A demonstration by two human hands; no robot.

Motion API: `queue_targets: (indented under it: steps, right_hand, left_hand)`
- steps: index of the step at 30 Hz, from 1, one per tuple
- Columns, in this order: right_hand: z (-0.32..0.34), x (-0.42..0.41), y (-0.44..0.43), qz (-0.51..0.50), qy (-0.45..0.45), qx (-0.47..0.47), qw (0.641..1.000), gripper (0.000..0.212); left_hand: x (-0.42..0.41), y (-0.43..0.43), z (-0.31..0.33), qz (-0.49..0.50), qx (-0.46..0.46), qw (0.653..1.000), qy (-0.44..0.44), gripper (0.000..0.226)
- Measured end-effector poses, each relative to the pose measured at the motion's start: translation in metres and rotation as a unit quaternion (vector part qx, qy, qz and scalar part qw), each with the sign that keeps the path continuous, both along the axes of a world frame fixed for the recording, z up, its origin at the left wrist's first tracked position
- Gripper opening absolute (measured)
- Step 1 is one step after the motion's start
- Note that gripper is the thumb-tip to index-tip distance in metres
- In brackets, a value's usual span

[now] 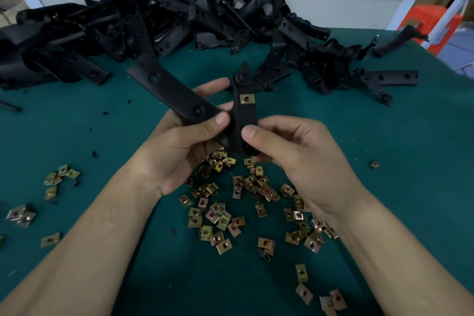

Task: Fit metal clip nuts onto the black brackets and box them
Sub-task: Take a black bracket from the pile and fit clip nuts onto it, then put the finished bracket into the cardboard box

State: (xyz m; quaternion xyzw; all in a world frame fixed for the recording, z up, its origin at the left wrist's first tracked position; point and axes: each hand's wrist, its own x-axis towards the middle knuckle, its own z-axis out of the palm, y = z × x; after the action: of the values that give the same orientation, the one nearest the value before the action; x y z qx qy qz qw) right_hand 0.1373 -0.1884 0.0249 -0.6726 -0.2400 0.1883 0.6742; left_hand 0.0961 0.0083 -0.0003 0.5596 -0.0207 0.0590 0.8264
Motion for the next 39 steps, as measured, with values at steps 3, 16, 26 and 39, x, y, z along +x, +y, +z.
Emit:
queue_targets:
  steps: [3, 16, 26, 39]
  right_hand:
    - [0.004, 0.004, -0.005, -0.030, -0.021, -0.013, 0.999, 0.011]
    - [0.066, -0.024, -0.099, -0.154, -0.157, -0.080, 0.972, 0.037]
    - [0.065, -0.172, -0.295, -0.455, -0.098, -0.036, 0.884, 0.047]
    - [-0.034, -0.290, -0.392, -0.498, 0.232, -0.343, 0.762, 0.043]
  left_hand:
    - [0.000, 0.003, 0.001, 0.066, -0.046, 0.997, -0.002, 0.067]
    - [-0.008, -0.107, 0.037, 0.127, 0.041, 0.985, -0.111, 0.112]
    - [-0.059, -0.311, 0.055, -0.149, 0.033, 0.986, -0.066, 0.095]
    - [-0.107, -0.437, -0.049, -0.385, 0.366, 0.847, 0.021, 0.082]
